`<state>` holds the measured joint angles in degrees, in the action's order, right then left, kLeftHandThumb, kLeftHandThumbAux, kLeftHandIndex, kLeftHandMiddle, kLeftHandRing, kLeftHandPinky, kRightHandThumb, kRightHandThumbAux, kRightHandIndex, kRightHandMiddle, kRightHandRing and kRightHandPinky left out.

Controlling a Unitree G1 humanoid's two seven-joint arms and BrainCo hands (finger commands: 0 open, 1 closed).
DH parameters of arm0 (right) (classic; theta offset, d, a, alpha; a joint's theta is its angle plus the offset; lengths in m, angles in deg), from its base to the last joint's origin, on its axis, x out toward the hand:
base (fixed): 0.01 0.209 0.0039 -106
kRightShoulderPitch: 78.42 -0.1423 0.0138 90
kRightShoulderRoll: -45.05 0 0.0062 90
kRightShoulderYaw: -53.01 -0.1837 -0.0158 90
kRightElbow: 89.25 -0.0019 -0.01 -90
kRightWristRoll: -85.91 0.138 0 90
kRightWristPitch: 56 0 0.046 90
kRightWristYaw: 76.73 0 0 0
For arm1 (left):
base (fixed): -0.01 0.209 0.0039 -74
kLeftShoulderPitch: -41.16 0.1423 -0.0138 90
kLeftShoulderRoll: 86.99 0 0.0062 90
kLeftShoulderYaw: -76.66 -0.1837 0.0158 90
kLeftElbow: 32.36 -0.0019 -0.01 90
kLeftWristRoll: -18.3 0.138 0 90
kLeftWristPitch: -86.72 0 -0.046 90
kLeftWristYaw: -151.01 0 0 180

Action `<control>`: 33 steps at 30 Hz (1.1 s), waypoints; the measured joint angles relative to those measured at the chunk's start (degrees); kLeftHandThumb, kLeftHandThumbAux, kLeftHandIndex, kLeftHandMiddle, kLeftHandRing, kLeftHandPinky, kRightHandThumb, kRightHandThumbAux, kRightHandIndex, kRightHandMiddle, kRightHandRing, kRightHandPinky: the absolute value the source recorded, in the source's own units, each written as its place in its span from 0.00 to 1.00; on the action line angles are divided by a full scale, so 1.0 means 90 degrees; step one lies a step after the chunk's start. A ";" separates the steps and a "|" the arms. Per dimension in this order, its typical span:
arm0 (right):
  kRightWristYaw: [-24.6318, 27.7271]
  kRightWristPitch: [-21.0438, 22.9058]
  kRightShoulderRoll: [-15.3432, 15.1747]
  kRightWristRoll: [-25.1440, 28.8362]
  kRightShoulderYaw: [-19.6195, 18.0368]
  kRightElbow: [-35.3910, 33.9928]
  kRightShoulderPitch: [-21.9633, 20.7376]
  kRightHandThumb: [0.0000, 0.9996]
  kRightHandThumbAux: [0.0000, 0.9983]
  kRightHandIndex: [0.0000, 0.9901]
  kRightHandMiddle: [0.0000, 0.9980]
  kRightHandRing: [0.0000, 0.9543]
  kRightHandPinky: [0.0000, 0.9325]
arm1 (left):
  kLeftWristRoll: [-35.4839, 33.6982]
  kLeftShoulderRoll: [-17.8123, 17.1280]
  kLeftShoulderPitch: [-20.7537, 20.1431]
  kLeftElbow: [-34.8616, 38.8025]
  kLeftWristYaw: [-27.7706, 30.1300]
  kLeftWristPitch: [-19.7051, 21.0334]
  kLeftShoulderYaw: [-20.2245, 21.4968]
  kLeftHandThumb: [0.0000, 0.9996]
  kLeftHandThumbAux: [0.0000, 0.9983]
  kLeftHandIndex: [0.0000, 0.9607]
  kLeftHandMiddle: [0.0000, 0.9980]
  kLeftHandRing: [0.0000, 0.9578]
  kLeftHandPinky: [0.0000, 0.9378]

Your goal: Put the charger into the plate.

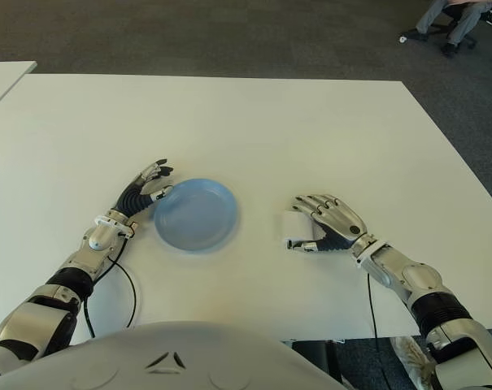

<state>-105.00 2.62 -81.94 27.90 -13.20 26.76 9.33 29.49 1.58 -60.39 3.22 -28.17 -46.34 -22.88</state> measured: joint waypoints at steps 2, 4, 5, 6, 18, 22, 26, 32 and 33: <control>0.0023 -0.0055 -0.0004 0.0066 -0.0003 -0.0008 -0.0055 0.31 0.39 0.35 0.60 0.59 0.65 | 0.0000 0.0000 -0.0002 0.0000 0.0000 -0.0002 -0.0006 0.00 0.47 0.07 0.22 0.22 0.16; 0.0028 -0.0099 -0.0006 0.0132 -0.0005 -0.0007 -0.0092 0.32 0.41 0.40 0.65 0.64 0.71 | 0.0001 0.0000 -0.0006 0.0000 0.0001 -0.0009 -0.0021 0.00 0.48 0.07 0.22 0.22 0.16; 0.0025 -0.0127 -0.0007 0.0154 -0.0006 -0.0004 -0.0111 0.35 0.47 0.46 0.71 0.71 0.78 | 0.0001 0.0001 -0.0006 0.0000 0.0004 -0.0018 -0.0027 0.00 0.48 0.07 0.22 0.22 0.16; 0.0013 -0.0143 -0.0006 0.0160 -0.0005 0.0003 -0.0131 0.36 0.51 0.50 0.74 0.76 0.83 | 0.0001 0.0003 -0.0007 0.0000 0.0007 -0.0025 -0.0032 0.00 0.48 0.07 0.22 0.22 0.17; -0.0499 -0.0034 -0.0018 -0.0134 0.0107 0.0066 -0.0221 0.71 0.71 0.44 0.91 0.92 0.95 | -0.0002 0.0001 0.0002 -0.0006 0.0056 -0.0075 -0.0026 0.00 0.50 0.07 0.21 0.21 0.17; -0.0565 0.0006 -0.0029 -0.0155 0.0139 0.0080 -0.0221 0.72 0.71 0.44 0.91 0.93 0.94 | -0.0004 0.0003 0.0005 -0.0014 0.0060 -0.0105 -0.0021 0.00 0.49 0.07 0.21 0.21 0.17; -0.0611 0.0076 -0.0049 -0.0169 0.0175 0.0056 -0.0221 0.72 0.71 0.44 0.90 0.93 0.94 | -0.0003 0.0004 0.0008 -0.0018 0.0060 -0.0133 -0.0022 0.00 0.48 0.07 0.21 0.21 0.17; -0.0901 0.0326 -0.0089 -0.0429 0.0244 -0.0054 -0.0220 0.72 0.71 0.44 0.89 0.92 0.94 | -0.0002 0.0009 0.0014 -0.0018 0.0061 -0.0141 -0.0022 0.00 0.48 0.08 0.22 0.22 0.19; -0.0973 0.0349 -0.0089 -0.0465 0.0251 -0.0057 -0.0221 0.72 0.71 0.44 0.89 0.92 0.94 | -0.0002 0.0015 0.0014 -0.0018 0.0060 -0.0141 -0.0023 0.00 0.48 0.08 0.22 0.22 0.19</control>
<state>-113.76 5.76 -82.75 23.72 -10.95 26.25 7.34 29.48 1.71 -60.26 3.06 -27.62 -47.61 -23.08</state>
